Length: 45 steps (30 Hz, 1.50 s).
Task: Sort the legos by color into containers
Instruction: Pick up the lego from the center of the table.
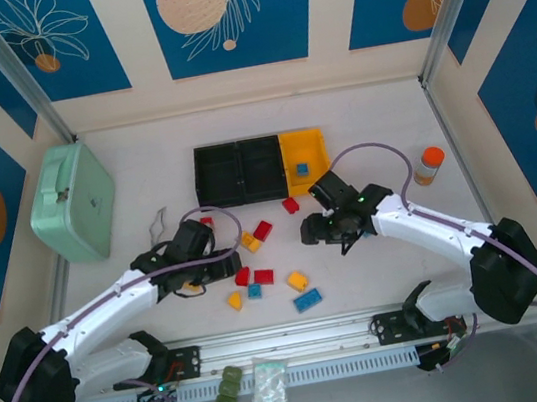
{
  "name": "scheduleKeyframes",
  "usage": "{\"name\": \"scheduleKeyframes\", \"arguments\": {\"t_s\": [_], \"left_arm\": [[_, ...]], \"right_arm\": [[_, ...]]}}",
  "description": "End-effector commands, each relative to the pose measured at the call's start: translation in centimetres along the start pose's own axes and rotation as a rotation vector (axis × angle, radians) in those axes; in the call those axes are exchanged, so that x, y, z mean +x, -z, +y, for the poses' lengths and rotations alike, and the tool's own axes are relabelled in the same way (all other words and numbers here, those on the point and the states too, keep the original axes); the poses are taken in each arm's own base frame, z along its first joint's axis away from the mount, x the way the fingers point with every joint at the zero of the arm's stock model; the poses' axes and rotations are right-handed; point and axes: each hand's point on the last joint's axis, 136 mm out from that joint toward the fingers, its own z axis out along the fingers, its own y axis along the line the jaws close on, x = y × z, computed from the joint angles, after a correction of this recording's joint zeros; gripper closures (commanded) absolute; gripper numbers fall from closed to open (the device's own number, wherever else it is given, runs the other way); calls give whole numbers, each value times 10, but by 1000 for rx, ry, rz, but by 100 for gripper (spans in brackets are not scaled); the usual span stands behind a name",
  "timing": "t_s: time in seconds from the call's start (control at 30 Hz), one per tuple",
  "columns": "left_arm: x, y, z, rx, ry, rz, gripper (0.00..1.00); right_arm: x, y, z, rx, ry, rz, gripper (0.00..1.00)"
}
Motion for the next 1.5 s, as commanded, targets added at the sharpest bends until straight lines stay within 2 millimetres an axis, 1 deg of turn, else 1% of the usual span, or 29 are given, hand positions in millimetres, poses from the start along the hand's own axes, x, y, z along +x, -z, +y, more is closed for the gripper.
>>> {"name": "scheduleKeyframes", "arguments": {"t_s": [0.0, 0.13, 0.33, 0.53, 0.67, 0.77, 0.83, 1.0, 1.1, 1.17, 1.33, 1.47], "left_arm": [[7, -4, -1, 9, -1, 23, 33], [8, -3, 2, 1, 1, 17, 33], [13, -2, 11, -3, 37, -1, 33], [16, -2, 16, -13, 48, -5, 33], [17, -3, 17, -22, 46, 1, 33], [17, -5, 18, -25, 47, 4, 33], [18, -6, 18, -25, 47, 6, 33], [19, -9, 19, -31, 48, 12, 33], [19, -11, 20, -32, 45, 17, 33], [19, -12, 19, -28, 44, 19, 33], [16, -15, 14, -18, 37, 23, 33], [12, -14, 8, -3, 32, 11, 33]], "right_arm": [[-24, -12, 11, 4, 76, -107, 35], [-55, -32, 17, 18, 160, -203, 35], [-90, -65, 17, 42, 187, -221, 35], [-107, -93, 19, 83, 214, -211, 36], [-114, -105, 16, 108, 214, -201, 37], [-115, -111, 17, 109, 224, -193, 41], [-113, -114, 19, 114, 244, -184, 46], [-97, -114, 22, 133, 304, -164, 63], [-87, -108, 22, 148, 328, -165, 69], [-82, -102, 22, 155, 339, -170, 70], [-70, -74, 31, 146, 356, -198, 70], [-72, -43, 44, 102, 341, -229, 70]]}}
